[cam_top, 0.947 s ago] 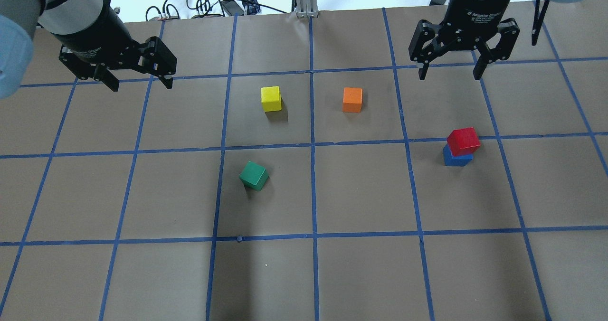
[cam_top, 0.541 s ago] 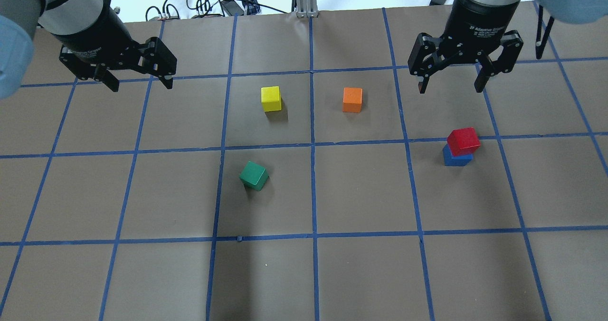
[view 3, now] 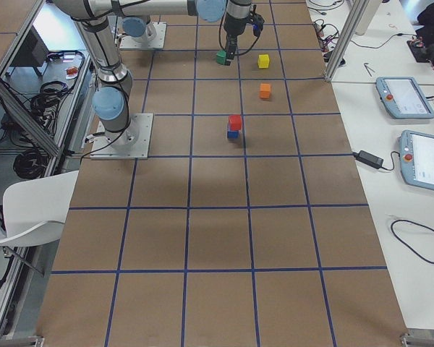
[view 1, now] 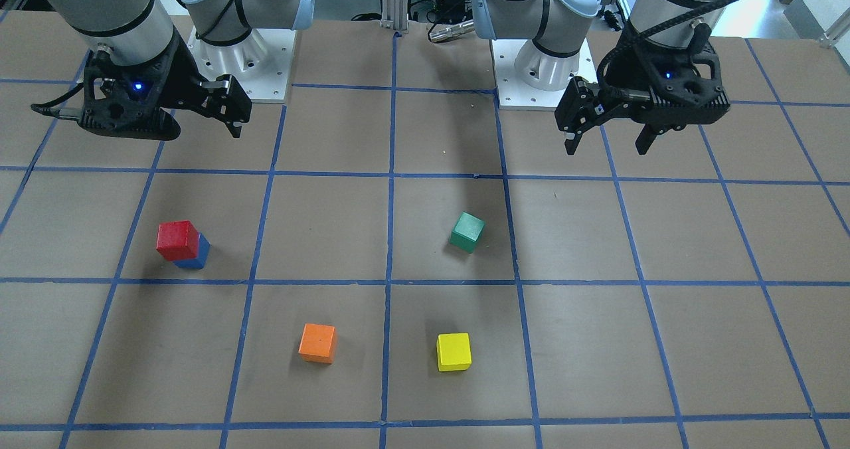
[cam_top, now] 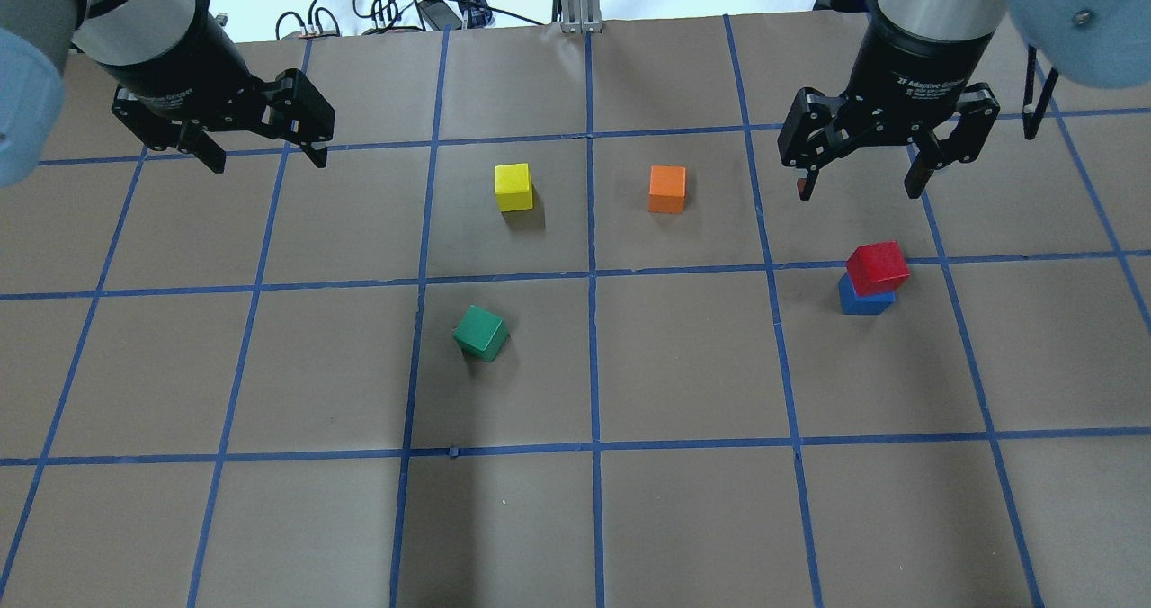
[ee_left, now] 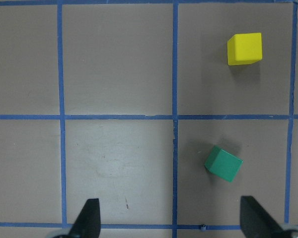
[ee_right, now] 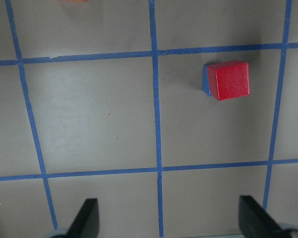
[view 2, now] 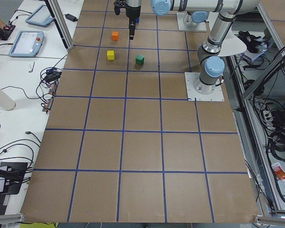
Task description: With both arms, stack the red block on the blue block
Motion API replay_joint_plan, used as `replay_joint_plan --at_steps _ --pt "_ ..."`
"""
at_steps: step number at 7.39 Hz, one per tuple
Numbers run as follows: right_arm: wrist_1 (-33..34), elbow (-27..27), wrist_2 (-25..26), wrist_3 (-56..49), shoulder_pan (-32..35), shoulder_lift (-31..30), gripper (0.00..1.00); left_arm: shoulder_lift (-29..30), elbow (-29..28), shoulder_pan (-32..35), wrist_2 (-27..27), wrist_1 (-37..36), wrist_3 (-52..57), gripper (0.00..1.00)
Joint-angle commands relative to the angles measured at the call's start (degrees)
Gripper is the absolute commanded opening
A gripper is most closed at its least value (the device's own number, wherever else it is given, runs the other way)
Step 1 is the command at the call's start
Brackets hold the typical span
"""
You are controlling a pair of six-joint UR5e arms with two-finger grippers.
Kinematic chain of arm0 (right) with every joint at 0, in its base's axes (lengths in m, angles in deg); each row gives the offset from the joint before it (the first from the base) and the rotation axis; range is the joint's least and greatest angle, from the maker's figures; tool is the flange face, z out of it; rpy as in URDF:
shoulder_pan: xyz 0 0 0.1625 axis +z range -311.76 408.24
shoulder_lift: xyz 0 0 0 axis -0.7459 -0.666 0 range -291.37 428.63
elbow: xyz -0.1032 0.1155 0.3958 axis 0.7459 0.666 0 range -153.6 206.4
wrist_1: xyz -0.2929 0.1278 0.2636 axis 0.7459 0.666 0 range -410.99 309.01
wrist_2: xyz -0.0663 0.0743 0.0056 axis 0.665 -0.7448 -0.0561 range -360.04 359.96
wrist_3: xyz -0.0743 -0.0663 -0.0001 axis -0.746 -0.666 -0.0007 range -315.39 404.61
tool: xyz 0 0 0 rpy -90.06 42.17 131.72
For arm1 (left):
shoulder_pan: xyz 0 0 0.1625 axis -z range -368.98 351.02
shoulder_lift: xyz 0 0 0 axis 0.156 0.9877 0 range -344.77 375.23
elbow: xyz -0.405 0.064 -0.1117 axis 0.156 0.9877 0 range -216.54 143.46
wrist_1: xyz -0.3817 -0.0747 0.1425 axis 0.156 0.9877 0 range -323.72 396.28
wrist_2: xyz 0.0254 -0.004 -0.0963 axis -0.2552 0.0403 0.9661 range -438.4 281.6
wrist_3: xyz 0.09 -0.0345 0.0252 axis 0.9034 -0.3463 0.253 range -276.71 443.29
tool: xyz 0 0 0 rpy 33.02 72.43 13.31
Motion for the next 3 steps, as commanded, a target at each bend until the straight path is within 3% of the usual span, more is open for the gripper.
replay_joint_plan --at_steps 1,3 --pt "-0.1 0.3 0.0 0.0 0.1 0.0 1.00 0.0 0.0 0.0 0.0 0.1 0.0 1.00" --pt "0.0 0.5 0.0 0.0 0.0 0.0 1.00 0.0 0.0 0.0 0.0 0.0 0.0 1.00"
